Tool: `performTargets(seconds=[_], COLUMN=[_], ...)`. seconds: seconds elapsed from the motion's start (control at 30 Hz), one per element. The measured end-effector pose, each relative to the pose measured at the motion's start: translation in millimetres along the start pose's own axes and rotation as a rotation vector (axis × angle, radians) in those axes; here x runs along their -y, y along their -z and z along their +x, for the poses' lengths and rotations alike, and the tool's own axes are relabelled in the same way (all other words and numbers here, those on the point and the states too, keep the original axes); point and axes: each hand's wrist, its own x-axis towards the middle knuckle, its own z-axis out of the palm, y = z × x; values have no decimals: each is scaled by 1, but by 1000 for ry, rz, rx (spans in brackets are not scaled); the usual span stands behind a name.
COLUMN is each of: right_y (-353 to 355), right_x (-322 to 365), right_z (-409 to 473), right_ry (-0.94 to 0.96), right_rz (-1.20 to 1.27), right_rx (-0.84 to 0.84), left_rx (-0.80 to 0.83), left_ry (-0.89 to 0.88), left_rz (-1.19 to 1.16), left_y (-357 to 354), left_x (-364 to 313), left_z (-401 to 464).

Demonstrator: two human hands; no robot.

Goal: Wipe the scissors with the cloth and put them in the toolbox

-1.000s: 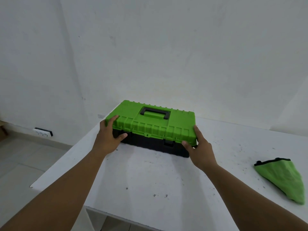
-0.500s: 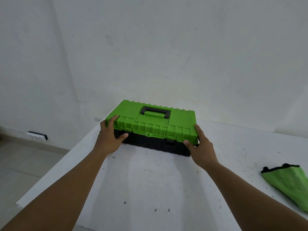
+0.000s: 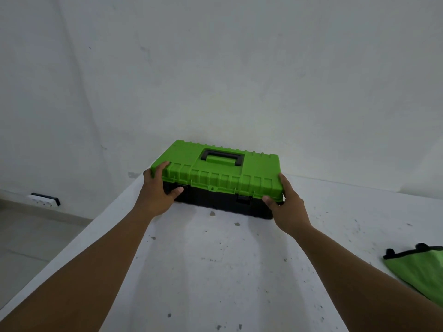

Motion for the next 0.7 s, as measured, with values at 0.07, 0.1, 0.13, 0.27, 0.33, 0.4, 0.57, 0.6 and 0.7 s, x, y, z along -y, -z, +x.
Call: performTargets(seconds=[0.07, 0.1, 0.13, 0.27, 0.33, 0.4, 0.57, 0.6, 0.7], right_y=[-1, -1, -2, 0, 2, 5, 21, 26, 42], right_x=[-1, 0, -2, -1, 0, 3, 15, 17, 20], right_z=[3, 4, 6, 7, 6, 5, -1, -4, -14], right_ry=[-2, -4, -2, 5, 4, 0, -69, -94, -148], right_rz=[4, 1, 2, 4, -32, -124, -156, -180, -263], right_rx=[0, 2, 1, -1, 1, 12, 7, 13, 44], left_rx=[-8, -12, -15, -10, 2, 24, 21, 34, 119], left_ry=[-7, -9, -12, -11, -1, 10, 80, 102, 144], left_rz=[10, 12, 14, 25, 48, 91, 298, 345, 436], left_y=[-1, -2, -3, -3, -1, 1, 1, 0, -3], left_x=[-1, -1, 1, 1, -2, -4, -19, -26, -42], left_z=[2, 3, 3, 4, 4, 4, -3, -10, -25])
